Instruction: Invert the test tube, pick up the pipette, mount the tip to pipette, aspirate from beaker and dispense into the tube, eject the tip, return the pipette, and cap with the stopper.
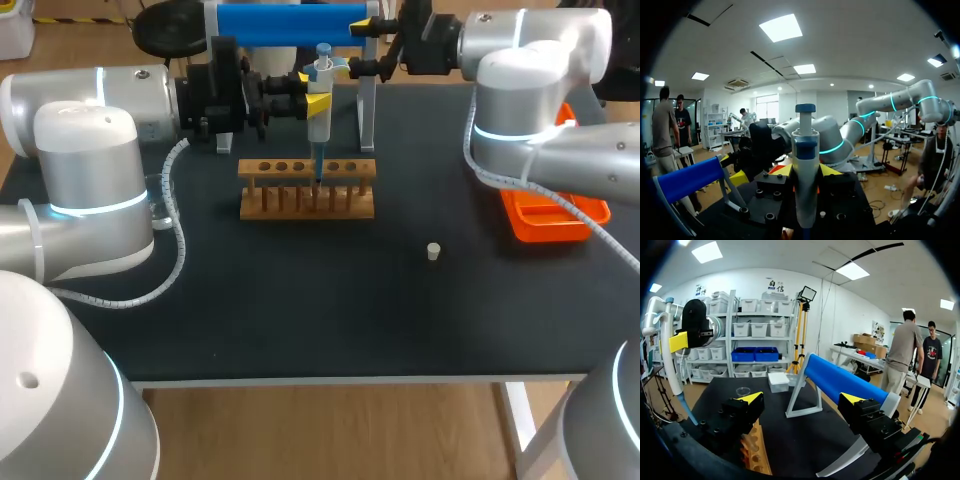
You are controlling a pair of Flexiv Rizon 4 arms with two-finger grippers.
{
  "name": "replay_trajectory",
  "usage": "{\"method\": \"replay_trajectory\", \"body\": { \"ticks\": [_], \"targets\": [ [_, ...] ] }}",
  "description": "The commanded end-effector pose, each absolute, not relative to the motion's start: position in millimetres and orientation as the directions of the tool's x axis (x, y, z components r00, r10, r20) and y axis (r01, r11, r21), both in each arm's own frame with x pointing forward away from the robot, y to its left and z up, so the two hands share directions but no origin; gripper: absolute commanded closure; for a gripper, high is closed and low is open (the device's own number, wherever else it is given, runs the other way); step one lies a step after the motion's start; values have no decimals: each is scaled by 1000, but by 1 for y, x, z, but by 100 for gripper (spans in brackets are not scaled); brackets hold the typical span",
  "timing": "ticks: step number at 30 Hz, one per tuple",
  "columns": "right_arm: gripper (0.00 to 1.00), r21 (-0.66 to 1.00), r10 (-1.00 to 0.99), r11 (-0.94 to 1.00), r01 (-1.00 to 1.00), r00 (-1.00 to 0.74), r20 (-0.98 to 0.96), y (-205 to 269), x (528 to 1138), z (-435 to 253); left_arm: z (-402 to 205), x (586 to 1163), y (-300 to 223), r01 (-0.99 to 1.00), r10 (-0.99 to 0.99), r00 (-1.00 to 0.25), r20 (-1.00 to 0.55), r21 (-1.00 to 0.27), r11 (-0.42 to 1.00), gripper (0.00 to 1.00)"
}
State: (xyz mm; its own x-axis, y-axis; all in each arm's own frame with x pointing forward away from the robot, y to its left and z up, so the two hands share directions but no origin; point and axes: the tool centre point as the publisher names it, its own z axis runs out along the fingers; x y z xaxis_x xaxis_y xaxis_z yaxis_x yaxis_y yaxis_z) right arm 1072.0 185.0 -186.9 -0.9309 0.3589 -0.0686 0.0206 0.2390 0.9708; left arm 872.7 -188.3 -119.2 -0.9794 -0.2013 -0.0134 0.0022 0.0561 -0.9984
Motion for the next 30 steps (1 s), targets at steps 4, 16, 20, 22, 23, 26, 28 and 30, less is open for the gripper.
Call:
{"method": "replay_trajectory", "body": {
  "ticks": [4, 16, 20, 22, 23, 26, 28, 30],
  "targets": [
    [0, 971, 359, 238, 20, -931, -69, 186, 1073, -188, -119, 873, -189, 2, -202, -979, -13, -998, 56, 100],
    [0, 971, 359, 238, 20, -931, -69, 186, 1073, -188, -120, 875, -185, 2, -215, -977, -14, -998, 55, 100],
    [0, 971, 359, 238, 20, -931, -69, 186, 1073, -188, -126, 883, -168, -8, -269, -963, -10, -998, 64, 100],
    [0, 971, 359, 238, 20, -931, -69, 186, 1073, -188, -128, 888, -159, -13, -302, -953, -9, -997, 72, 100],
    [0, 971, 359, 238, 20, -931, -69, 186, 1073, -188, -129, 890, -154, -13, -319, -948, -9, -998, 68, 100],
    [0, 971, 359, 238, 20, -931, -69, 186, 1073, -188, -132, 897, -139, -15, -366, -930, -11, -997, 69, 100],
    [0, 971, 359, 238, 20, -931, -69, 186, 1073, -188, -132, 902, -130, -16, -393, -919, -13, -997, 71, 100],
    [0, 971, 359, 238, 20, -931, -69, 186, 1073, -188, -131, 908, -120, -17, -422, -906, -16, -997, 75, 100]
  ]
}}
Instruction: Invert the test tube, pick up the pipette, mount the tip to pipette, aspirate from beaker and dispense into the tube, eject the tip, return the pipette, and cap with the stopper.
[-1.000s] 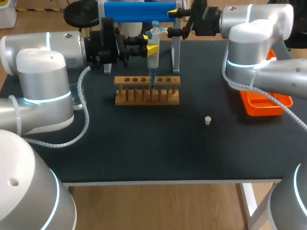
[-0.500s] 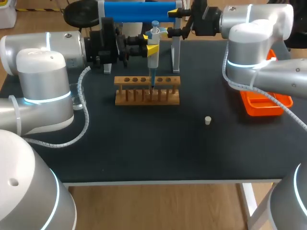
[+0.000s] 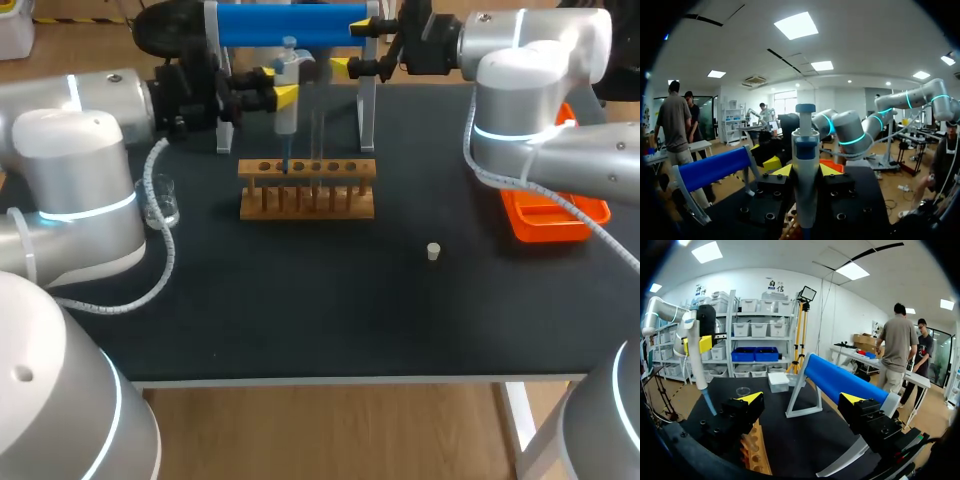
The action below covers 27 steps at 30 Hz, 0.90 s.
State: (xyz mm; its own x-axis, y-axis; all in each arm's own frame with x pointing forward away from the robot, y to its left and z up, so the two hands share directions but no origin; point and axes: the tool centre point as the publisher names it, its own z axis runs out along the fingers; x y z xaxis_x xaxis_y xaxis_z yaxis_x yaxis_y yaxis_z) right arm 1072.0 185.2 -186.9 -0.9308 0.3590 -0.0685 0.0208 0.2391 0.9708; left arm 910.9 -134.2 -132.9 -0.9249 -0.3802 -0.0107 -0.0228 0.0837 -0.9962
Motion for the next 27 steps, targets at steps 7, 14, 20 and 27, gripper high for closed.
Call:
{"method": "replay_trajectory", "body": {
  "ticks": [7, 14, 20, 27],
  "targets": [
    [0, 971, 359, 238, 20, -931, -69, 186, 1073, -188, -128, 936, -90, -28, -509, -860, -25, -995, 97, 100],
    [0, 971, 359, 238, 20, -931, -69, 186, 1073, -188, -130, 963, -72, -38, -570, -821, -22, -995, 93, 100],
    [0, 971, 359, 238, 20, -931, -69, 186, 1073, -188, -136, 979, -60, -45, -639, -769, -9, -997, 69, 100],
    [0, 971, 359, 238, 20, -931, -69, 186, 1073, -188, -138, 994, -53, -50, -715, -699, 1, -998, 47, 100]
  ]
}}
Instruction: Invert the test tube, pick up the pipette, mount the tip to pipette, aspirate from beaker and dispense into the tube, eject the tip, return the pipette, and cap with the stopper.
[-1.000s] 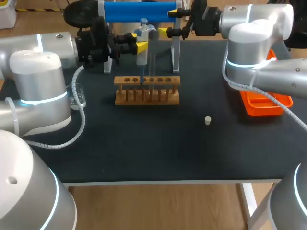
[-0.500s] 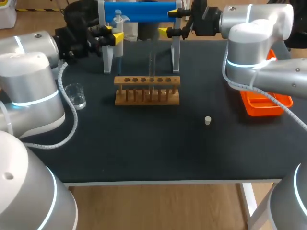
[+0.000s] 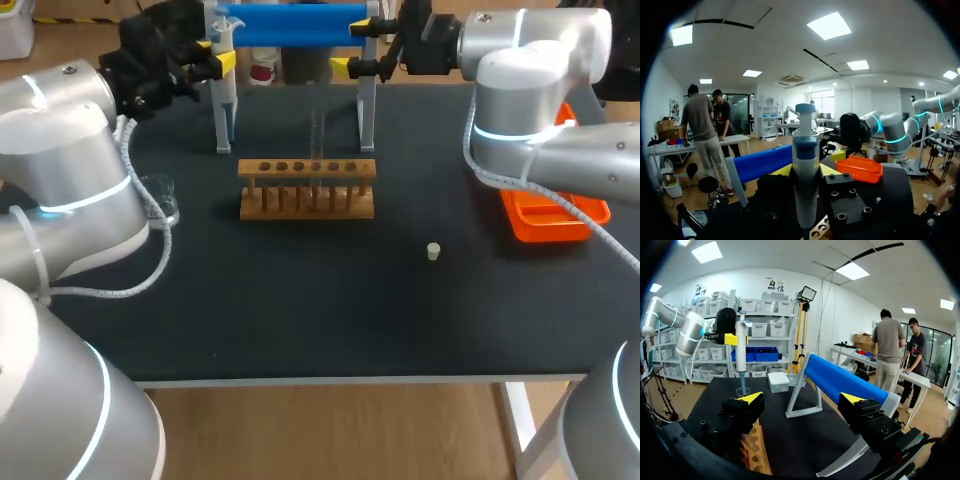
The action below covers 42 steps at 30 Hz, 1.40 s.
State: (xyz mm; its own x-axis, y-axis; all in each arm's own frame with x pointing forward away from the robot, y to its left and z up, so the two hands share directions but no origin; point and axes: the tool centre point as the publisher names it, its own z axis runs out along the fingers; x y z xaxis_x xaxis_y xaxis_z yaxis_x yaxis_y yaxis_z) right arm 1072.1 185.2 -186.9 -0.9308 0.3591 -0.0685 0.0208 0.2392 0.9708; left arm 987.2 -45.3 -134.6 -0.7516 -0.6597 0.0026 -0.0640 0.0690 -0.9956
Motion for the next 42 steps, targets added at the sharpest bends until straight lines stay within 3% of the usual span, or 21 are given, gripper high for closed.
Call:
{"method": "replay_trajectory", "body": {
  "ticks": [1, 42],
  "targets": [
    [0, 971, 359, 238, 20, -931, -69, 186, 1073, -188, -138, 997, -52, -51, -720, -694, 3, -998, 44, 100],
    [0, 971, 359, 238, 20, -931, -69, 186, 1073, -188, -149, 1060, -56, -241, -884, -459, 86, -970, 31, 100]
  ]
}}
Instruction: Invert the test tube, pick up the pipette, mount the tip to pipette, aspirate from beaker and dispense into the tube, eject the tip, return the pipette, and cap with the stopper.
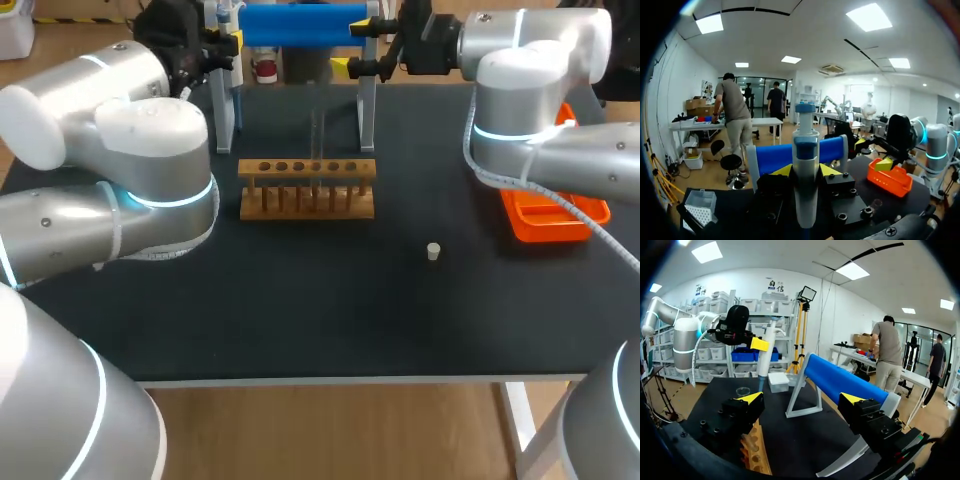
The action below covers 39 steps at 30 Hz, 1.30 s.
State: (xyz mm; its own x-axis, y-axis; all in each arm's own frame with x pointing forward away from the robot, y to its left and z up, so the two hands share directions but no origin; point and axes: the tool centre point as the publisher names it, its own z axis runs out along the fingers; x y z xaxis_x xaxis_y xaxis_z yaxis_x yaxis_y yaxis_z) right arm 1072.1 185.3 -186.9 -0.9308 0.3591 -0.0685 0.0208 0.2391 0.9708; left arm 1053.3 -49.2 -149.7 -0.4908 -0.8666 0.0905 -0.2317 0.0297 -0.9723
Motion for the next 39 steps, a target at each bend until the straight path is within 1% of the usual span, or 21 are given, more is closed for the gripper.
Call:
{"method": "replay_trajectory", "body": {
  "ticks": [1, 21, 39],
  "targets": [
    [0, 971, 359, 238, 20, -931, -69, 186, 1073, -188, -150, 1061, -56, -241, -885, -457, 87, -970, 29, 100],
    [0, 971, 359, 238, 20, -931, -69, 186, 1073, -188, -151, 1085, -62, -303, -925, -372, 81, -952, 38, 100],
    [0, 971, 359, 238, 20, -931, -69, 186, 1073, -188, -151, 1104, -63, -350, -936, -344, 74, -935, 55, 100]
  ]
}}
